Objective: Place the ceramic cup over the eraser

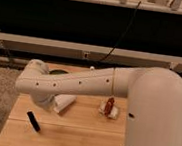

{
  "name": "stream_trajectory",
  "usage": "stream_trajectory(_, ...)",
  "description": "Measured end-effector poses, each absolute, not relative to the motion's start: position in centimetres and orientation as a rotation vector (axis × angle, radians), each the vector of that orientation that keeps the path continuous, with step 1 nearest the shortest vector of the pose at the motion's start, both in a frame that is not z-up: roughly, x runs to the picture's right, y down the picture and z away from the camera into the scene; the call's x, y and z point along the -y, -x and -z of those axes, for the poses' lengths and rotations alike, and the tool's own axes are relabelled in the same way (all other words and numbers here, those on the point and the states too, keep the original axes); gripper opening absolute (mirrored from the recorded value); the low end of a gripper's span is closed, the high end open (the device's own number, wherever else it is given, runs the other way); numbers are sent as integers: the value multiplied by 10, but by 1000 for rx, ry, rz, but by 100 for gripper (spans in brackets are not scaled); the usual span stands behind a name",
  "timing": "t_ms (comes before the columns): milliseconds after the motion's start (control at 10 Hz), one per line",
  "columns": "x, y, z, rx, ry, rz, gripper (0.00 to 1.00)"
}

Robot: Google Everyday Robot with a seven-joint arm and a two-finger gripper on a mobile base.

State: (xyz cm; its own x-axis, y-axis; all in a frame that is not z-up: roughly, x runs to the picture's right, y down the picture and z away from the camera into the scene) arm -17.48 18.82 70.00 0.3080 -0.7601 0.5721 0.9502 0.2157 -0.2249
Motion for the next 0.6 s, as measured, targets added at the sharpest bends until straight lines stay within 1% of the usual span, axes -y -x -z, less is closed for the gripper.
stream_trajectory(100,-187,175,-700,382,599,1225,21)
stream_trajectory(300,-173,176,-704,439,608,1222,42)
stream_trajectory(500,-148,173,-722,487,615,1199,62)
stream_trajectory(600,-134,166,-736,513,620,1171,74)
